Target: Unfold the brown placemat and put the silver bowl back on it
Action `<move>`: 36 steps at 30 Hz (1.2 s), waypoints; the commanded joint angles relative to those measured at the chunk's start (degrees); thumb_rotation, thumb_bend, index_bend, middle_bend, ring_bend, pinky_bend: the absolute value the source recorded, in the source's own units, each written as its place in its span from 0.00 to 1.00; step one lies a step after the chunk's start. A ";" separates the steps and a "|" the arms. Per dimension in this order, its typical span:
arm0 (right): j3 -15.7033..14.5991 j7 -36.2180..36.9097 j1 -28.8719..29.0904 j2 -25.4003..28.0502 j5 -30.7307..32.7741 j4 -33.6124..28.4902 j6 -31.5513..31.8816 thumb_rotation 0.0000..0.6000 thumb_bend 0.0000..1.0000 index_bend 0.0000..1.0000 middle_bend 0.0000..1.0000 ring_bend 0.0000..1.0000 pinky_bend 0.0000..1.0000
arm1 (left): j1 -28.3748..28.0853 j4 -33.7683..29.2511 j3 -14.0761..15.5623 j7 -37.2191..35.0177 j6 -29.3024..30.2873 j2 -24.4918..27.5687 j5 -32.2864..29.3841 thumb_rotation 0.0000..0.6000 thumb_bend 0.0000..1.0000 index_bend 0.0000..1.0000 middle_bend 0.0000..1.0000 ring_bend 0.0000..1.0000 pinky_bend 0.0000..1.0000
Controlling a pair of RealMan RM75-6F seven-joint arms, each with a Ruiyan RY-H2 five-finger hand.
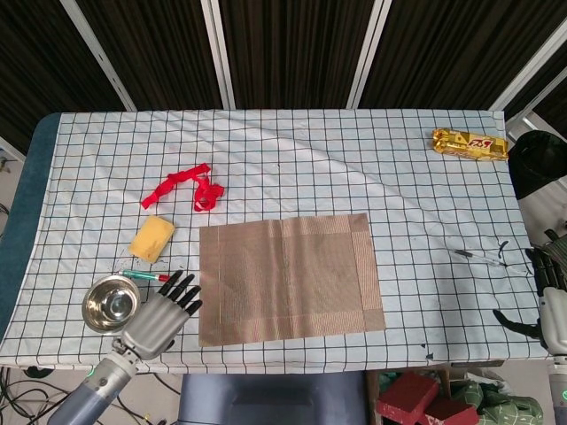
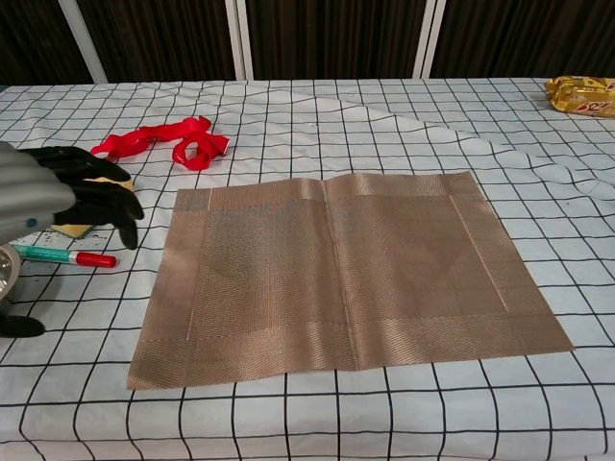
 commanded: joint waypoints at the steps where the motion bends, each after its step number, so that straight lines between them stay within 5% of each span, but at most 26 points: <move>1: -0.06 -0.30 0.04 -0.12 0.01 -0.09 -0.03 1.00 0.10 0.07 0.00 0.00 0.16 | 6.78 2.61 6.76 -6.86 5.32 6.91 7.03 1.00 0.05 0.30 0.17 0.04 0.08; 7: -0.14 -0.58 0.00 -0.19 -0.01 -0.32 0.04 1.00 0.10 0.07 0.00 0.00 0.16 | 13.65 6.11 7.84 -14.86 7.34 7.73 3.83 1.00 0.06 0.31 0.17 0.04 0.08; 11: -0.15 -0.47 -0.03 -0.17 0.00 -0.43 0.02 1.00 0.10 0.07 0.00 0.00 0.16 | 17.64 8.92 5.33 -17.12 9.05 5.63 -0.52 1.00 0.09 0.34 0.18 0.04 0.09; 20: -0.19 -0.19 -0.07 -0.09 -0.05 -0.64 -0.04 1.00 0.10 0.07 0.00 0.00 0.16 | 20.94 13.44 -0.71 -11.83 10.43 0.23 -4.59 1.00 0.10 0.35 0.18 0.04 0.09; 36: 0.10 0.49 -0.05 0.21 0.38 -0.67 -0.21 1.00 0.10 0.07 0.00 0.00 0.16 | 20.57 18.53 -6.68 -5.84 5.78 -7.22 -10.69 1.00 0.15 0.42 0.18 0.04 0.09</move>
